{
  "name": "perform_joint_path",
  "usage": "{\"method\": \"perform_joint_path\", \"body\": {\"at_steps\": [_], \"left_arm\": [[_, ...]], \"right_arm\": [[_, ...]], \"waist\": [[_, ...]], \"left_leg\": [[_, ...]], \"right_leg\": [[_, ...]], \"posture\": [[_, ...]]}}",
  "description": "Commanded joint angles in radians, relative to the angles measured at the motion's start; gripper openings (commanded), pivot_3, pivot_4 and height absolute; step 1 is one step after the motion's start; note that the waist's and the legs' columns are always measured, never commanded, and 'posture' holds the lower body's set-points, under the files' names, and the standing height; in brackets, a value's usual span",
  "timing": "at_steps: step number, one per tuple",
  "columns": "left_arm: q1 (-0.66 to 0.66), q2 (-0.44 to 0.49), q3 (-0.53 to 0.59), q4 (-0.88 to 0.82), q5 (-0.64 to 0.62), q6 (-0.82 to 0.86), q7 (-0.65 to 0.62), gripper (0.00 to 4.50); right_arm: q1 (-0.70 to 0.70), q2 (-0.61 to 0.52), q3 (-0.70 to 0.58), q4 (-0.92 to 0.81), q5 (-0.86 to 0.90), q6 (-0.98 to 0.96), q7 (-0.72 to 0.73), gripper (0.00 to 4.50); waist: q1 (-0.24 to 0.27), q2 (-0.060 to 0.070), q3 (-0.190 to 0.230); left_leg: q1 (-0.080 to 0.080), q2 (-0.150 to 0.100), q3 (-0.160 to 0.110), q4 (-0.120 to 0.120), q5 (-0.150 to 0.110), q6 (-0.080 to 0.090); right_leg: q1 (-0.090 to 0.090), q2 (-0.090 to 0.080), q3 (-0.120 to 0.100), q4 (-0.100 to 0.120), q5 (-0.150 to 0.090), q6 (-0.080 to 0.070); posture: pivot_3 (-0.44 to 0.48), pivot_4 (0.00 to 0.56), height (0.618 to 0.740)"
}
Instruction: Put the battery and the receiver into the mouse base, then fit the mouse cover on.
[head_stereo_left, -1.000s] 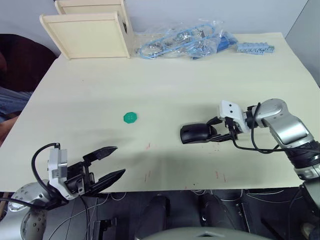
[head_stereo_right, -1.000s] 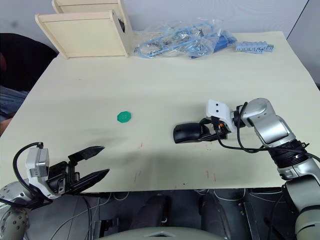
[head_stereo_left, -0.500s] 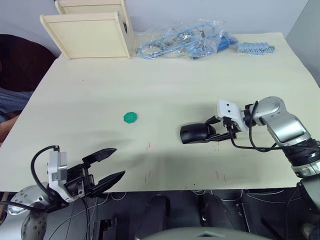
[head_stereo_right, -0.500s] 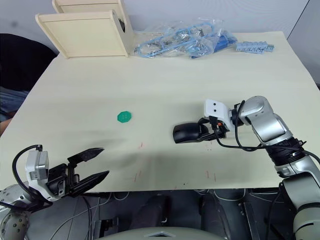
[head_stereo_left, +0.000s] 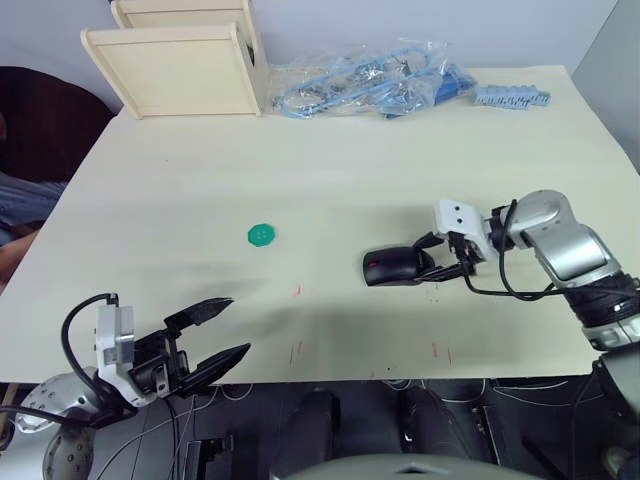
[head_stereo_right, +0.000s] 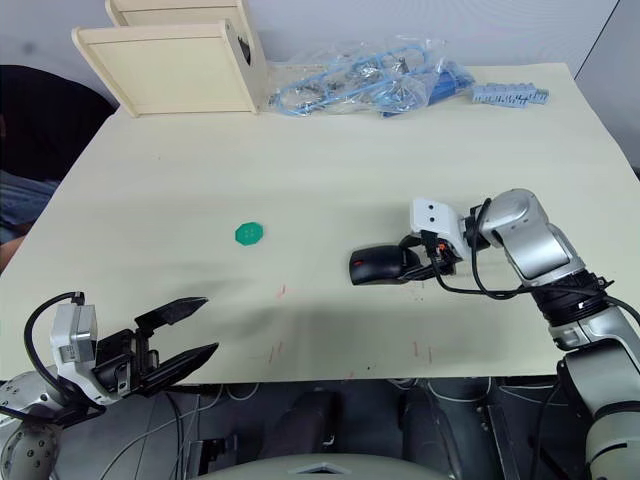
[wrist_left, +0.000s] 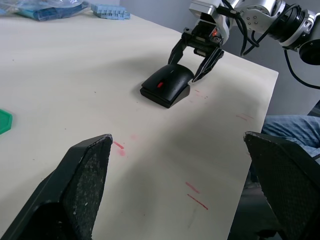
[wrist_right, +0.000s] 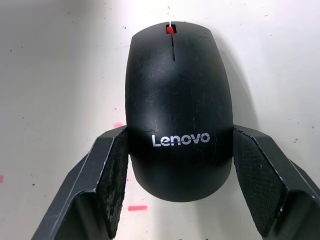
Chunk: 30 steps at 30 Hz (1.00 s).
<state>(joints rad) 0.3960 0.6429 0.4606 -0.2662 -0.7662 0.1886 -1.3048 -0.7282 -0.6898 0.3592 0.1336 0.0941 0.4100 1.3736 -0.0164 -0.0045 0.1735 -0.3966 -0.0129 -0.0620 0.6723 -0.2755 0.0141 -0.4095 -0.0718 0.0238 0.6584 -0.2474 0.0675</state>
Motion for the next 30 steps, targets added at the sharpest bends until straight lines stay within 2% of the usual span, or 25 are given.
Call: {"method": "perform_joint_path", "body": {"at_steps": [1, 30], "left_arm": [[0.008, 0.003, 0.005, -0.033, 0.000, -0.018, -0.008, 4.50], [0.001, 0.000, 0.001, -0.024, 0.008, -0.026, -0.013, 4.50]], "right_arm": [[-0.022, -0.006, -0.004, -0.016, -0.001, -0.011, 0.014, 3.03], [-0.018, 0.007, 0.004, -0.032, -0.002, 0.014, 0.021, 3.03]], "waist": [[0.000, 0.000, 0.000], [0.000, 0.000, 0.000]], "left_leg": [[0.000, 0.000, 0.000, 0.000, 0.000, 0.000], [0.000, 0.000, 0.000, 0.000, 0.000, 0.000]], "right_leg": [[0.000, 0.000, 0.000, 0.000, 0.000, 0.000], [0.000, 0.000, 0.000, 0.000, 0.000, 0.000]], "posture": [[0.000, 0.150, 0.740], [0.000, 0.150, 0.740]]}}
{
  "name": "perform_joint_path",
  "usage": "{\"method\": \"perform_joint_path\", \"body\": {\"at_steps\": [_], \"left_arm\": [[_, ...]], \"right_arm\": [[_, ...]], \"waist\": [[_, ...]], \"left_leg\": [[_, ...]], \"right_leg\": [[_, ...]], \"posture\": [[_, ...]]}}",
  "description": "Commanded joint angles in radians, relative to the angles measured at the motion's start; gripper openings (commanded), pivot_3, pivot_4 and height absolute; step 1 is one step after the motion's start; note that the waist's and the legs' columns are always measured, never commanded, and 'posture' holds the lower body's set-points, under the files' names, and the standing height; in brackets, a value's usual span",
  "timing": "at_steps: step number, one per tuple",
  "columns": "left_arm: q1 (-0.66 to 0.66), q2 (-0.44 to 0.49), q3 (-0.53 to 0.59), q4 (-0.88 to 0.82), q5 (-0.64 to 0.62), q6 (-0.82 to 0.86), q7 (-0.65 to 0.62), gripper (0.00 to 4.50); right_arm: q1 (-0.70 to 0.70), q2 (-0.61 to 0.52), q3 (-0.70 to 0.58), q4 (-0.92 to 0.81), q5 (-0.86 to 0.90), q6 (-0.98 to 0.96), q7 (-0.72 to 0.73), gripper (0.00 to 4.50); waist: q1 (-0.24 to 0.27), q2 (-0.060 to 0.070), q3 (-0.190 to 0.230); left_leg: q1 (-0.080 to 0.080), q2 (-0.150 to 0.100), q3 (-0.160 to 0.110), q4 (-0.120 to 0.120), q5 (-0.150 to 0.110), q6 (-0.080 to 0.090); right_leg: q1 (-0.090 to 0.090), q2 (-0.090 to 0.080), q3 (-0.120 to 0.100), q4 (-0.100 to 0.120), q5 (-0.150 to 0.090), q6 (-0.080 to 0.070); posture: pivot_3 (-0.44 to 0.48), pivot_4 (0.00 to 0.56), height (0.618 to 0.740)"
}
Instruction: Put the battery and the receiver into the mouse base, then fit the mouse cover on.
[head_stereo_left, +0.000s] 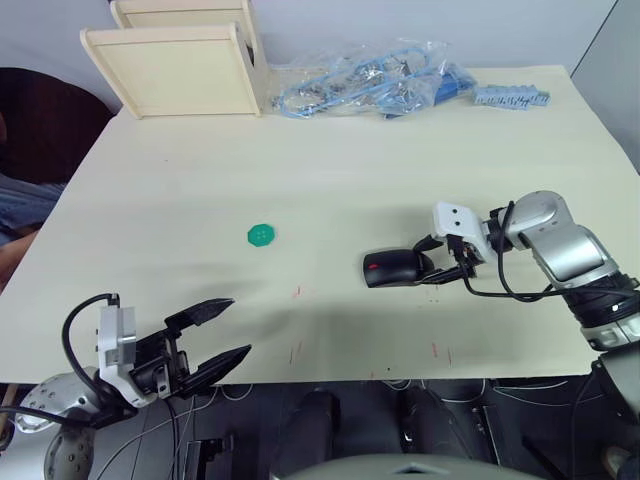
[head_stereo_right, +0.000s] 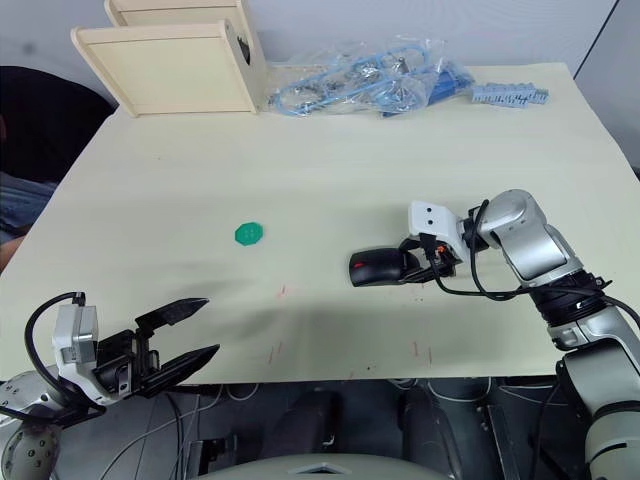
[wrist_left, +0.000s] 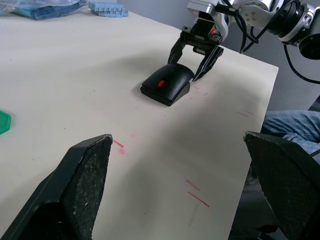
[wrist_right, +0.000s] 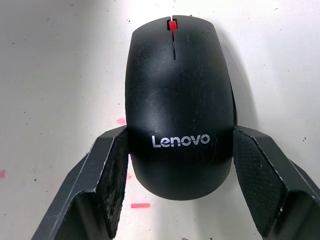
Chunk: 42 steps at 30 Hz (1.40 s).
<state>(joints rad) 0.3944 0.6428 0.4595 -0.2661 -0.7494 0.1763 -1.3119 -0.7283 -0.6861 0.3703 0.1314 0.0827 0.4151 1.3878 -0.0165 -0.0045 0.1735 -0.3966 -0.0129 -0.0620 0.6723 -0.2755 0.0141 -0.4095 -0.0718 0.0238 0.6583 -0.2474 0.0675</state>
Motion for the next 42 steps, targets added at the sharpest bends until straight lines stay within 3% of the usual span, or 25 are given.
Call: {"method": "perform_joint_path", "body": {"at_steps": [1, 42], "left_arm": [[0.002, 0.000, 0.002, -0.024, -0.009, -0.013, -0.006, 4.50], [0.022, 0.000, 0.006, -0.035, -0.011, -0.013, -0.002, 4.50]], "right_arm": [[-0.019, 0.005, -0.008, -0.029, 0.010, 0.011, 0.006, 3.03], [-0.046, 0.020, -0.006, 0.026, 0.001, -0.023, 0.028, 3.03]], "waist": [[0.000, 0.000, 0.000], [-0.001, 0.000, 0.000]], "left_leg": [[0.000, 0.000, 0.000, 0.000, 0.000, 0.000], [0.000, 0.000, 0.000, 0.000, 0.000, 0.000]], "right_leg": [[0.000, 0.000, 0.000, 0.000, 0.000, 0.000], [0.000, 0.000, 0.000, 0.000, 0.000, 0.000]], "posture": [[0.000, 0.150, 0.740], [0.000, 0.150, 0.740]]}}
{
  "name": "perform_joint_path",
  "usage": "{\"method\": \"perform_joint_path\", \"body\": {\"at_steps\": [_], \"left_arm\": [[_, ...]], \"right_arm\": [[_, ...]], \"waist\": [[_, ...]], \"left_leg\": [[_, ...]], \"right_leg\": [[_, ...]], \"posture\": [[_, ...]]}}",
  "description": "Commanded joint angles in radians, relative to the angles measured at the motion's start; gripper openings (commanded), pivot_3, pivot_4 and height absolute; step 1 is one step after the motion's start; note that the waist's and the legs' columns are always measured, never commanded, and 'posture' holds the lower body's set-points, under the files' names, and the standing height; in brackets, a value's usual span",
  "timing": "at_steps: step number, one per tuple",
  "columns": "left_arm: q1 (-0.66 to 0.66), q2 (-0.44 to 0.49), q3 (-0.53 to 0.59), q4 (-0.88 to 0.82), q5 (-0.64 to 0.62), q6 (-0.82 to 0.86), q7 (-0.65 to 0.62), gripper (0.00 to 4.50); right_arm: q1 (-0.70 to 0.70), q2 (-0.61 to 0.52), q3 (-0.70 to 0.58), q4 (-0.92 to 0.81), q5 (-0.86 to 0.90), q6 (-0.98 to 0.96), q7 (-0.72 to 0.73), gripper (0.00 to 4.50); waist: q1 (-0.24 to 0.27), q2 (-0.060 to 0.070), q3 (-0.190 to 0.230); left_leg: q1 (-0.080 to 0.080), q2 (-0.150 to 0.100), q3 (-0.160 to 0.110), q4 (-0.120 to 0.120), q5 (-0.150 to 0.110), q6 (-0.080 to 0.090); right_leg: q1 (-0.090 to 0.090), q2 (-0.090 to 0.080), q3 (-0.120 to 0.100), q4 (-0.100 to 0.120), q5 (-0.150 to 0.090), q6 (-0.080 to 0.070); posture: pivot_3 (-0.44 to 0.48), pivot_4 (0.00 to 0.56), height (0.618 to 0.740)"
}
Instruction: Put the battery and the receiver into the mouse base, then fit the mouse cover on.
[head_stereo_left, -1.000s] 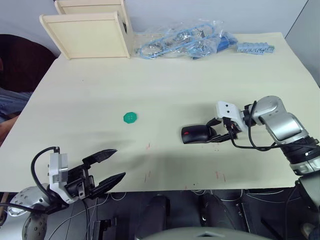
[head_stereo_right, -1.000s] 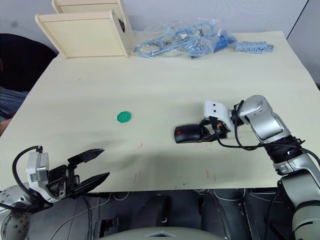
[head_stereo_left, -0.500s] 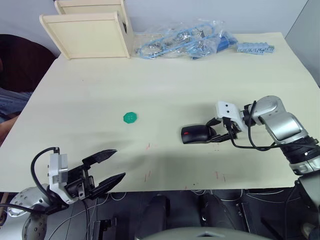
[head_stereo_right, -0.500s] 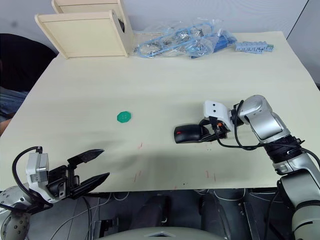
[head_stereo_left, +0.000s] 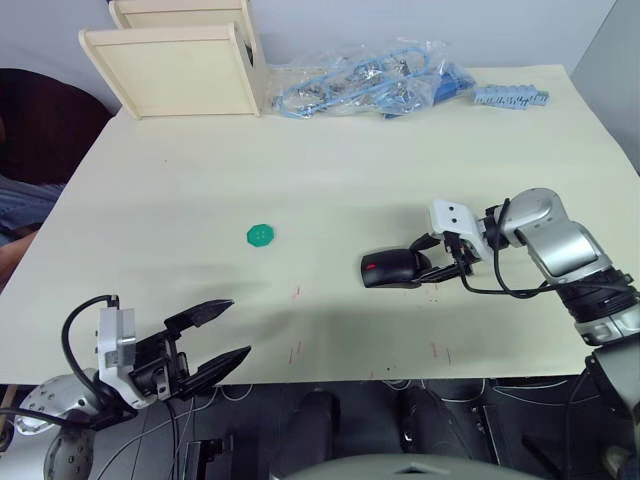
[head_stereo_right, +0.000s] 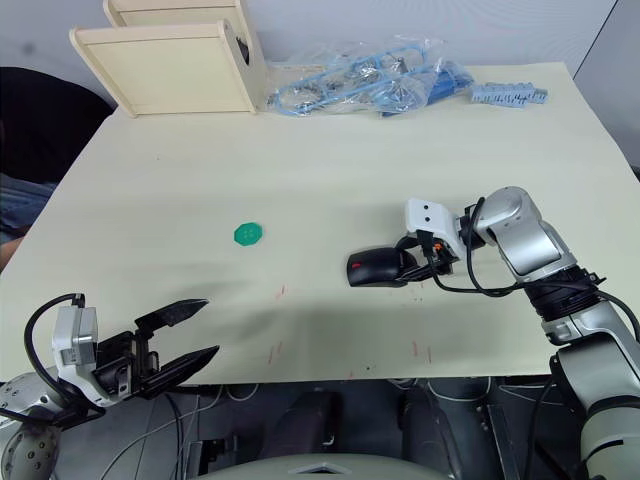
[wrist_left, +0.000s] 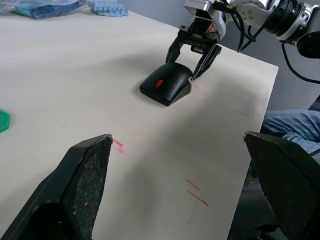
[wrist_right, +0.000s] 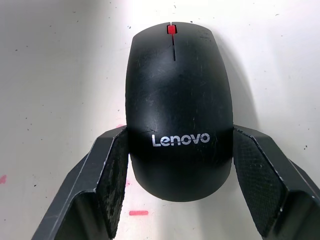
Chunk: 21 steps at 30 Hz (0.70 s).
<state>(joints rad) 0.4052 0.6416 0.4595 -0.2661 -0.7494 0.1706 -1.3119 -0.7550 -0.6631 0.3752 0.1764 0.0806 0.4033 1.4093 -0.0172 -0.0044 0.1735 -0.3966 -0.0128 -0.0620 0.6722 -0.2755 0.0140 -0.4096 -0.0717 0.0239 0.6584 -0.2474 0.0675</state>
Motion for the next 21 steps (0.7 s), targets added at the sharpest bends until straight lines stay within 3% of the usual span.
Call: {"method": "perform_joint_path", "body": {"at_steps": [1, 21], "left_arm": [[0.011, 0.001, 0.006, -0.036, -0.012, -0.007, -0.001, 4.50], [0.008, 0.004, 0.005, -0.037, -0.013, -0.003, 0.000, 4.50]], "right_arm": [[-0.018, -0.004, -0.011, -0.021, 0.003, -0.010, 0.007, 3.03], [-0.011, -0.007, -0.016, -0.033, 0.013, 0.010, 0.009, 3.03]], "waist": [[0.000, 0.000, 0.000], [0.000, 0.000, 0.000]], "left_leg": [[0.000, 0.000, 0.000, 0.000, 0.000, 0.000], [0.000, 0.000, 0.000, 0.000, 0.000, 0.000]], "right_leg": [[0.000, 0.000, 0.000, 0.000, 0.000, 0.000], [0.000, 0.000, 0.000, 0.000, 0.000, 0.000]], "posture": [[0.000, 0.150, 0.740], [0.000, 0.150, 0.740]]}}
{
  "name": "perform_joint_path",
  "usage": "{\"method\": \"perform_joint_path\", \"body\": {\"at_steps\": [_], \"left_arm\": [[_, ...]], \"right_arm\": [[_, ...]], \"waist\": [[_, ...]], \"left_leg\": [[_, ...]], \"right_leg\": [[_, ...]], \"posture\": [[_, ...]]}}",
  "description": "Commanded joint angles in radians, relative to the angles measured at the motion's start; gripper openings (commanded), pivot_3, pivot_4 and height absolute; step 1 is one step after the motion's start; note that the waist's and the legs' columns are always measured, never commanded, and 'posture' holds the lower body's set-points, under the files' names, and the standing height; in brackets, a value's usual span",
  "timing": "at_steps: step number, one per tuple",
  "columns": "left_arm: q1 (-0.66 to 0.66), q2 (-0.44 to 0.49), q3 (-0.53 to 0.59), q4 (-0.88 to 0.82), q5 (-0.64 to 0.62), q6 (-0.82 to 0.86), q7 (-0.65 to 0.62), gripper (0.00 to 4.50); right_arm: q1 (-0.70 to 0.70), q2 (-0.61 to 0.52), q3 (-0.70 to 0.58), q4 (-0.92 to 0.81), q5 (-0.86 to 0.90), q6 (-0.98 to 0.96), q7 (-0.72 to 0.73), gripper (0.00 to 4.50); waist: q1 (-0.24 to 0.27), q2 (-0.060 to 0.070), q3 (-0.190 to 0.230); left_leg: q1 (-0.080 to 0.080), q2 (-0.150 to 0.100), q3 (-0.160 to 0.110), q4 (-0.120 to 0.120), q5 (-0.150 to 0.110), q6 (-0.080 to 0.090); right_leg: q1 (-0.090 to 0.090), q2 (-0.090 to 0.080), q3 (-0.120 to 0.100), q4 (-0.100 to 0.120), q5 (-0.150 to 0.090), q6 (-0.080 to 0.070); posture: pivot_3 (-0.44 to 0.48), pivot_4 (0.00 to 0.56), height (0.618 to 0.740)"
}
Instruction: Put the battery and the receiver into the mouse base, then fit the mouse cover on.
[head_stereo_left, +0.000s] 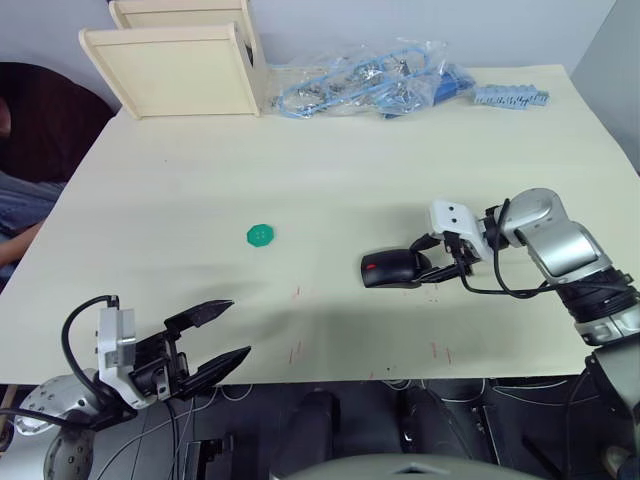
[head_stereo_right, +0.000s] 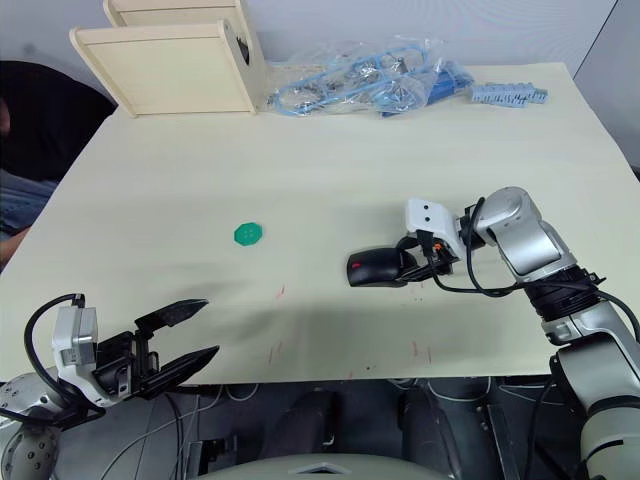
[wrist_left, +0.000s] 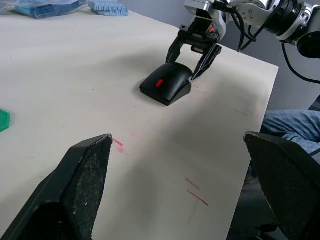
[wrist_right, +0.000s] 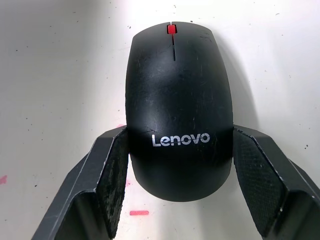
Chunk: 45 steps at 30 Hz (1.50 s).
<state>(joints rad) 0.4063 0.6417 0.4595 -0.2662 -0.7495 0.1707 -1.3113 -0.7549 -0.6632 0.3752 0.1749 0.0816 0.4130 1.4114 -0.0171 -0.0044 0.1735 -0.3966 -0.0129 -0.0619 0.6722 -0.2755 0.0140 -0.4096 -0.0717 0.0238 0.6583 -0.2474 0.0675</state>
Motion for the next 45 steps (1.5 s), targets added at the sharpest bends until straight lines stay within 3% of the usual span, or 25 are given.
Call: {"method": "perform_joint_path", "body": {"at_steps": [1, 8, 11, 12, 13, 27, 35, 38, 40, 45], "left_arm": [[0.007, 0.004, 0.004, -0.037, -0.013, -0.003, 0.000, 4.50], [0.006, 0.004, 0.004, -0.037, -0.013, -0.003, 0.001, 4.50], [0.006, 0.005, 0.004, -0.037, -0.013, -0.002, 0.002, 4.50], [0.008, 0.005, 0.004, -0.038, -0.014, -0.002, 0.002, 4.50], [0.009, 0.006, 0.005, -0.039, -0.014, -0.002, 0.002, 4.50], [0.008, 0.005, 0.006, -0.036, -0.014, -0.003, 0.001, 4.50], [0.010, 0.009, 0.011, -0.041, -0.019, 0.001, 0.003, 4.50], [0.010, 0.012, 0.014, -0.043, -0.021, 0.005, 0.004, 4.50], [0.012, 0.014, 0.017, -0.044, -0.020, 0.006, 0.003, 4.50], [0.012, 0.016, 0.021, -0.047, -0.019, 0.012, 0.003, 4.50]], "right_arm": [[-0.012, -0.006, -0.017, -0.031, 0.010, -0.005, 0.003, 3.03], [-0.014, -0.005, -0.017, -0.031, 0.015, 0.003, 0.009, 3.03], [-0.014, -0.005, -0.018, -0.031, 0.015, 0.004, 0.007, 3.85], [-0.013, -0.005, -0.019, -0.034, 0.014, 0.001, 0.005, 4.36], [-0.012, -0.005, -0.020, -0.036, 0.013, 0.000, 0.003, 4.46], [-0.017, 0.001, -0.069, -0.063, 0.075, 0.007, 0.008, 4.46], [-0.026, 0.072, -0.091, -0.180, 0.181, 0.207, -0.076, 4.46], [-0.014, 0.091, -0.062, -0.241, 0.181, 0.245, -0.102, 3.71], [-0.022, 0.117, -0.035, -0.273, 0.168, 0.274, -0.140, 2.74], [-0.060, 0.178, 0.036, -0.302, 0.132, 0.351, -0.227, 2.74]], "waist": [[0.000, 0.000, 0.000], [0.000, 0.000, 0.000], [0.000, 0.000, 0.000], [0.000, 0.000, 0.000], [0.000, 0.000, 0.000], [0.000, 0.000, 0.000], [0.000, 0.000, 0.000], [0.000, 0.000, 0.000], [0.000, 0.000, 0.000], [-0.003, 0.000, 0.000]], "left_leg": [[0.000, 0.000, 0.000, 0.000, 0.000, 0.000], [0.000, 0.000, 0.000, 0.000, 0.000, 0.000], [0.000, 0.000, 0.000, 0.000, 0.000, 0.000], [0.000, 0.000, 0.000, 0.000, 0.000, 0.000], [0.000, 0.000, 0.000, 0.000, 0.000, 0.000], [0.000, 0.000, 0.000, 0.000, 0.000, 0.000], [0.000, 0.001, 0.000, 0.000, 0.000, 0.000], [0.000, 0.001, 0.000, 0.000, 0.000, 0.000], [0.000, 0.001, 0.000, 0.000, 0.000, 0.000], [0.000, 0.001, 0.000, -0.001, 0.000, 0.000]], "right_leg": [[0.000, 0.000, 0.000, 0.000, 0.000, 0.000], [0.000, 0.000, 0.000, 0.000, 0.000, 0.000], [0.000, 0.000, 0.000, 0.000, 0.000, 0.000], [0.000, 0.000, 0.000, 0.000, 0.000, 0.000], [0.000, 0.000, 0.000, 0.000, 0.000, 0.000], [0.000, 0.000, 0.000, 0.000, 0.000, 0.000], [0.000, 0.000, 0.000, 0.000, 0.000, 0.000], [0.000, 0.000, 0.000, 0.000, 0.000, 0.000], [-0.001, 0.000, 0.000, 0.000, 0.000, 0.000], [-0.002, 0.000, 0.001, 0.001, 0.000, 0.000]], "posture": [[0.000, 0.150, 0.740], [0.000, 0.150, 0.740], [0.000, 0.150, 0.740], [0.000, 0.150, 0.740], [0.000, 0.150, 0.740], [0.000, 0.150, 0.740], [0.000, 0.150, 0.740], [0.000, 0.150, 0.740], [0.000, 0.150, 0.740], [0.000, 0.150, 0.740]]}}
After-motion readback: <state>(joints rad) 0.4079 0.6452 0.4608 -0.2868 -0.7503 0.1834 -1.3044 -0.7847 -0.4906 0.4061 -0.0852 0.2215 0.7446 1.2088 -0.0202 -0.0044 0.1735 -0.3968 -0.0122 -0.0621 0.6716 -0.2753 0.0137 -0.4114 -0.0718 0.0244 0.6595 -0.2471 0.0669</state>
